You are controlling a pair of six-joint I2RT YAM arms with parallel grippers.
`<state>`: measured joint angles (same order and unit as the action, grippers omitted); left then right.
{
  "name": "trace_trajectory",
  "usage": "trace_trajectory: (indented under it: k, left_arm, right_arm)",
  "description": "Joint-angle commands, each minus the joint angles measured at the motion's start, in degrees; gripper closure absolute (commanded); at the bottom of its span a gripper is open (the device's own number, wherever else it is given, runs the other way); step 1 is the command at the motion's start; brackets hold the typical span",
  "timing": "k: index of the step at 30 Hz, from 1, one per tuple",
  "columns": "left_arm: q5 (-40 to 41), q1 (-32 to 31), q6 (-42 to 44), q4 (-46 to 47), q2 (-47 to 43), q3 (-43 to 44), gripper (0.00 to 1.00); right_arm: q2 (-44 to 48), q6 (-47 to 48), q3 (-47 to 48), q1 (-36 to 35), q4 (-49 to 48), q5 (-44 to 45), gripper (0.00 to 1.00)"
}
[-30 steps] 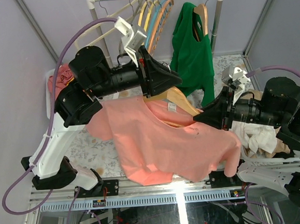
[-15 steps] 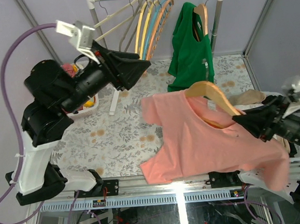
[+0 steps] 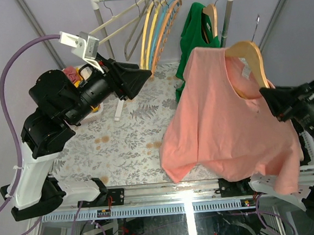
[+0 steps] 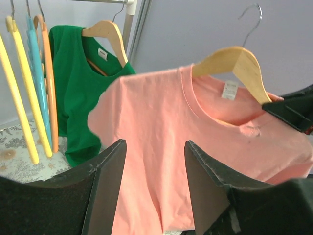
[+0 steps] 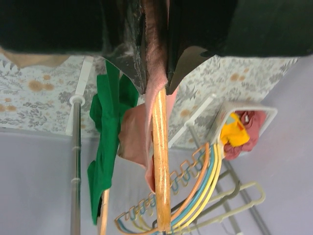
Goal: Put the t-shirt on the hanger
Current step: Place the hanger at the clothesline.
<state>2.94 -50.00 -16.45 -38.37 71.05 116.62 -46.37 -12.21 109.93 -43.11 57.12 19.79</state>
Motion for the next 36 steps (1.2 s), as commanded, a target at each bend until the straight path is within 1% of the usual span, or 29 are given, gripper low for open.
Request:
trace_trajectory:
  k: [1,4,6,10,14,17,20,24,30,33,36]
  left_arm:
    - [2.18,0.20,0.82,-0.52,-2.50,0.13,0.49]
    - [2.50,0.29,1.13,-1.29,-3.06,0.60,0.49]
    - [2.91,0.24,1.36,-1.77,-3.27,0.82,0.49]
    - [3.36,0.22,1.51,-2.38,-3.87,0.94,0.49]
    - [3.44,0.25,1.59,-2.57,-4.14,0.82,0.49]
    - [3.14,0.24,1.46,-2.56,-3.95,0.83,0.49]
    - [2.65,0.25,1.34,-2.57,-3.69,0.74,0.49]
    - [2.47,0.25,1.17,-2.16,-3.67,-0.23,0.49]
    - [1.72,0.25,0.85,-1.50,-3.27,-1.78,0.49]
    - [1.53,0.24,0.65,-0.86,-3.20,-2.80,0.50]
    - [1.13,0.25,0.33,-0.40,-3.09,-3.47,0.50]
  right_arm:
    - [-4.57,-0.31,-2.05,-0.30,-21.52,7.17,1.00]
    - [-5.65,-1.84,-4.30,-0.29,-29.90,6.63,1.00]
    - [-6.14,-2.39,-6.35,-0.30,-37.20,4.46,1.00]
    - [-7.25,-3.13,-7.65,-0.30,-48.57,2.12,1.00]
    - [-8.38,-2.09,-7.89,-0.29,-56.86,1.51,1.00]
    - [-9.07,-0.34,-7.89,-0.26,-59.89,1.94,1.00]
    - [-9.11,1.24,-8.65,-0.22,-60.16,3.11,1.00]
    - [-4.94,2.05,-14.55,-0.28,-60.03,5.37,1.00]
    - [2.52,1.30,-22.83,-0.30,-54.37,9.65,1.00]
    - [3.61,0.82,-24.91,-0.27,-51.62,9.74,1.00]
    - [2.79,0.61,-25.46,-0.30,-50.67,9.32,1.00]
